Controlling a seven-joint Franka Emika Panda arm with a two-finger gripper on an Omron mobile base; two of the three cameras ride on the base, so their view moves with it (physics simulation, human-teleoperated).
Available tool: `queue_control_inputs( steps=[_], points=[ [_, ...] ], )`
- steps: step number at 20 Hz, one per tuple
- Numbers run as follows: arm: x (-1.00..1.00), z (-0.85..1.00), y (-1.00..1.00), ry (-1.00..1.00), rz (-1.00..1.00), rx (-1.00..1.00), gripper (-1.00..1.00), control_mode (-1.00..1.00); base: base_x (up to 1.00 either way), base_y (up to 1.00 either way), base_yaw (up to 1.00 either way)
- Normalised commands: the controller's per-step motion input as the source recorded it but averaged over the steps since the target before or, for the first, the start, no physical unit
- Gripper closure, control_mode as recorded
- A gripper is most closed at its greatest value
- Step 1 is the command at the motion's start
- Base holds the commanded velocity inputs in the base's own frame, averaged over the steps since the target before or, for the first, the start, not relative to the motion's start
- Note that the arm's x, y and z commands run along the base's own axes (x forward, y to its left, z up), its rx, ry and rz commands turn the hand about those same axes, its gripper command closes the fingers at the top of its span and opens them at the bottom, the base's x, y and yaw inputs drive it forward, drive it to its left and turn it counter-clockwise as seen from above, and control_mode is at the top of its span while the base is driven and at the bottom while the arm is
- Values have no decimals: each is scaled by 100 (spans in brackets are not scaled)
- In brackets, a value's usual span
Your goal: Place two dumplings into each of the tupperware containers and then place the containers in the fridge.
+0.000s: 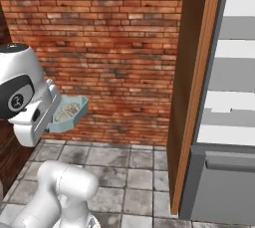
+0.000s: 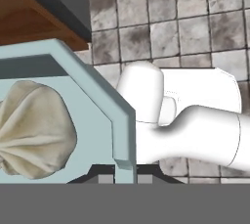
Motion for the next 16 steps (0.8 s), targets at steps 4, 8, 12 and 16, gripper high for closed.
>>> queue_control_inputs(
  steps=[4, 8, 12, 16],
  points=[
    [0, 0, 0, 0, 0, 0, 100, 100, -6, -4, 0],
    [0, 0, 0, 0, 0, 0, 100, 100, 0, -70, 5],
    [0, 0, 0, 0, 0, 0, 100, 100, 0, -94, 1],
    [0, 0, 0, 0, 0, 0, 100, 100, 0, -99, 1]
  ],
)
